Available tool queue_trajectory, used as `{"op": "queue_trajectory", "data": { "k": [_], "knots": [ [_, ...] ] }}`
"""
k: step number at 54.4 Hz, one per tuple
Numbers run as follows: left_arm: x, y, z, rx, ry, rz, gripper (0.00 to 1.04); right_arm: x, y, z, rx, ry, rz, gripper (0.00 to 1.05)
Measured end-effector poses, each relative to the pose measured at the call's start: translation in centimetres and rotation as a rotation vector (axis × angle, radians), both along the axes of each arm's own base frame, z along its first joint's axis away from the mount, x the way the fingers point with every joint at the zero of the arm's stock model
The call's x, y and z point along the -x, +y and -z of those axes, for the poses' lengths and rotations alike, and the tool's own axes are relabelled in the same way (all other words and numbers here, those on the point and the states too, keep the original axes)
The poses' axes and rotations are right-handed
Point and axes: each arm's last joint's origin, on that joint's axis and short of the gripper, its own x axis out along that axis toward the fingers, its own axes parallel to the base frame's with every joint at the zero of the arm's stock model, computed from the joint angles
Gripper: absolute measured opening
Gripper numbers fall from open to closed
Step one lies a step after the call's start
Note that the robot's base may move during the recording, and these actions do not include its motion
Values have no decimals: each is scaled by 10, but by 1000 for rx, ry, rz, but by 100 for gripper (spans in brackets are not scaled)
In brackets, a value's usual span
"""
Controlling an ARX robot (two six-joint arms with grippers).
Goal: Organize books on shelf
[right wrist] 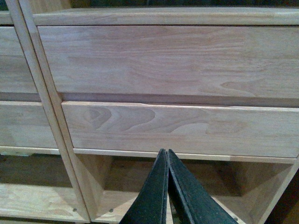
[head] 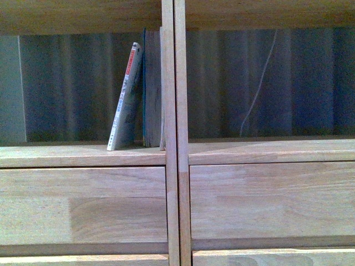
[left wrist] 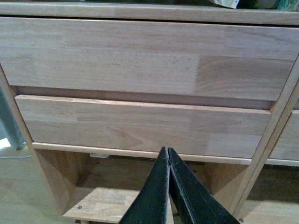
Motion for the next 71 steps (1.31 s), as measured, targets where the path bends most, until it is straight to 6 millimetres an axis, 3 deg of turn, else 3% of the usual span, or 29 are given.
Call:
{"op": "queue_trajectory", "data": {
  "k": [27,62,66,71],
  "knots": [
    [13,0,17,0,-2,0,3,1,0,22,1,-6,0,3],
    [13,0,17,-1,-2,0,3,1,0,21,1,-14,0,3],
    [13,0,17,0,-2,0,13,1,0,21,2,-14,1,4],
    [13,0,17,0,-2,0,29,1,0,21,2,-14,0,20]
  ]
}}
